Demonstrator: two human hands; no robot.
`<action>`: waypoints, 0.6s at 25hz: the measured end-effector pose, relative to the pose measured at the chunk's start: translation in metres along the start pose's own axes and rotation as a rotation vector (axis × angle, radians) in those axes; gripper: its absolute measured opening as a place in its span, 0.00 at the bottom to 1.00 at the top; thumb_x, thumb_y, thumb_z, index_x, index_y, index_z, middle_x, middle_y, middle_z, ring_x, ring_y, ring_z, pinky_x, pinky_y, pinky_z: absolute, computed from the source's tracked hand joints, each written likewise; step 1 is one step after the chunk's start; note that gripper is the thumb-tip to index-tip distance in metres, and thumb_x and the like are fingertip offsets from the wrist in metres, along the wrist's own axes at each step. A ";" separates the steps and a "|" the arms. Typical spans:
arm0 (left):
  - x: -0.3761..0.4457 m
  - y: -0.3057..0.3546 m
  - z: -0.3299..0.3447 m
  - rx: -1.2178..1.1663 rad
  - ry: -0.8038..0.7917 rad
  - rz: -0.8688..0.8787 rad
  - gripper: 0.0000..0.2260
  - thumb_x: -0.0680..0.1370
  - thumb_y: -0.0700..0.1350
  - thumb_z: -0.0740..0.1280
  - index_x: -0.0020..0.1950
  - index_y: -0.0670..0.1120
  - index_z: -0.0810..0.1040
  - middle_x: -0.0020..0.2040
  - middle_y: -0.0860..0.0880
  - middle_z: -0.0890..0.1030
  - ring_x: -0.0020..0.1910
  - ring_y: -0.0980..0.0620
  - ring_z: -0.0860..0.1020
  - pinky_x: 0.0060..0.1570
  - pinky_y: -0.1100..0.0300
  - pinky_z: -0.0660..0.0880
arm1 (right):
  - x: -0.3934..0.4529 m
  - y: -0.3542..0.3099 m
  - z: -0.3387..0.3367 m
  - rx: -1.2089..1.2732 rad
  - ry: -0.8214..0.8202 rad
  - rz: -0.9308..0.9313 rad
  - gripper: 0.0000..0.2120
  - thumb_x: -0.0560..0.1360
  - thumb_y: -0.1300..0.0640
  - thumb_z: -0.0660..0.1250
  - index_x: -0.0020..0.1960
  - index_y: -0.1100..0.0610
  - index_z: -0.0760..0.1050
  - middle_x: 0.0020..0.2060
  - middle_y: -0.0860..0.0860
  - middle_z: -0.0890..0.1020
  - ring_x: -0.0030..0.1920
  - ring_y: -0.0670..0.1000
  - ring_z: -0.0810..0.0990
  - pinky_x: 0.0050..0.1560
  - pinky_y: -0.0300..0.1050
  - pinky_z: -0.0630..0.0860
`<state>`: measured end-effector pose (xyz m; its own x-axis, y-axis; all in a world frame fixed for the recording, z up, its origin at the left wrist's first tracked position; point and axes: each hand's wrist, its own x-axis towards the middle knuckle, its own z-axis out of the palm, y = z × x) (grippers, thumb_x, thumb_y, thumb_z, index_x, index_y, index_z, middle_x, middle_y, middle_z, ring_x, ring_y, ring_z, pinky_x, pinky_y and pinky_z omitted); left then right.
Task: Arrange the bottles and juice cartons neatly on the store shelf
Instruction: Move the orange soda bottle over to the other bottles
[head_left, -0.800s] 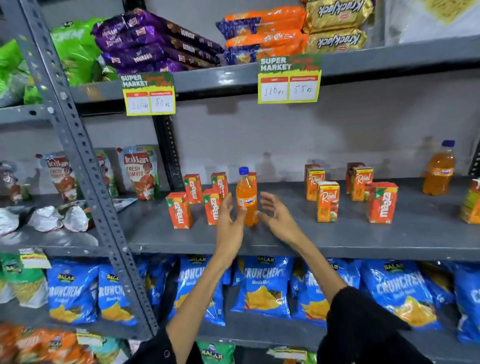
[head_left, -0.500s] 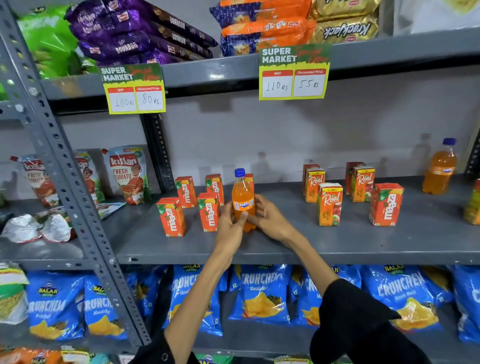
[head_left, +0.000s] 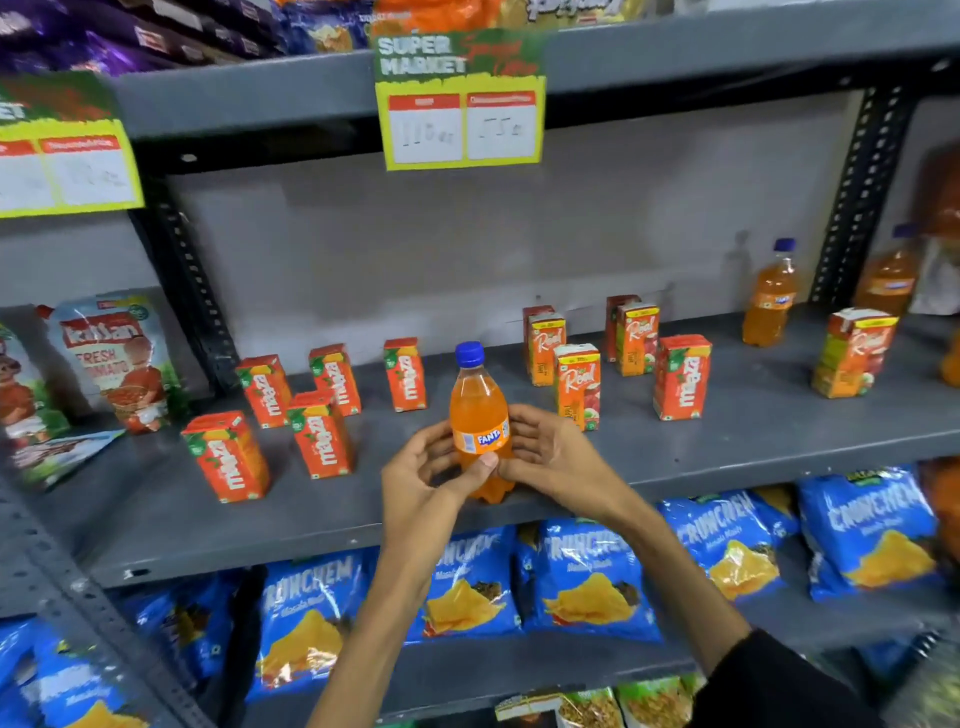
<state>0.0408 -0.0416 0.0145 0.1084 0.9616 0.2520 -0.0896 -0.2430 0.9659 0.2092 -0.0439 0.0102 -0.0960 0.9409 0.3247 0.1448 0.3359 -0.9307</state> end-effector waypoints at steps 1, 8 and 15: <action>-0.007 0.001 0.015 -0.023 -0.012 -0.008 0.19 0.70 0.36 0.78 0.55 0.52 0.81 0.49 0.53 0.88 0.51 0.58 0.86 0.43 0.67 0.81 | -0.012 -0.002 -0.014 0.003 0.021 0.007 0.25 0.72 0.65 0.74 0.68 0.57 0.73 0.60 0.55 0.83 0.60 0.51 0.83 0.63 0.49 0.79; -0.035 -0.005 0.151 -0.162 -0.159 -0.065 0.20 0.67 0.32 0.80 0.55 0.45 0.82 0.49 0.47 0.89 0.50 0.51 0.87 0.43 0.63 0.83 | -0.096 -0.006 -0.145 -0.025 0.197 0.027 0.24 0.71 0.71 0.73 0.63 0.54 0.77 0.55 0.56 0.86 0.55 0.53 0.85 0.57 0.48 0.81; -0.027 -0.016 0.303 -0.169 -0.272 -0.065 0.20 0.67 0.31 0.79 0.54 0.46 0.80 0.51 0.45 0.87 0.53 0.47 0.86 0.47 0.60 0.84 | -0.141 0.014 -0.273 -0.099 0.446 -0.032 0.25 0.70 0.68 0.74 0.65 0.57 0.74 0.58 0.55 0.84 0.59 0.51 0.83 0.59 0.44 0.79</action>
<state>0.3388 -0.1023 0.0107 0.3777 0.8996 0.2192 -0.2347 -0.1360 0.9625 0.4937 -0.1601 -0.0024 0.3281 0.8493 0.4136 0.2439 0.3468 -0.9057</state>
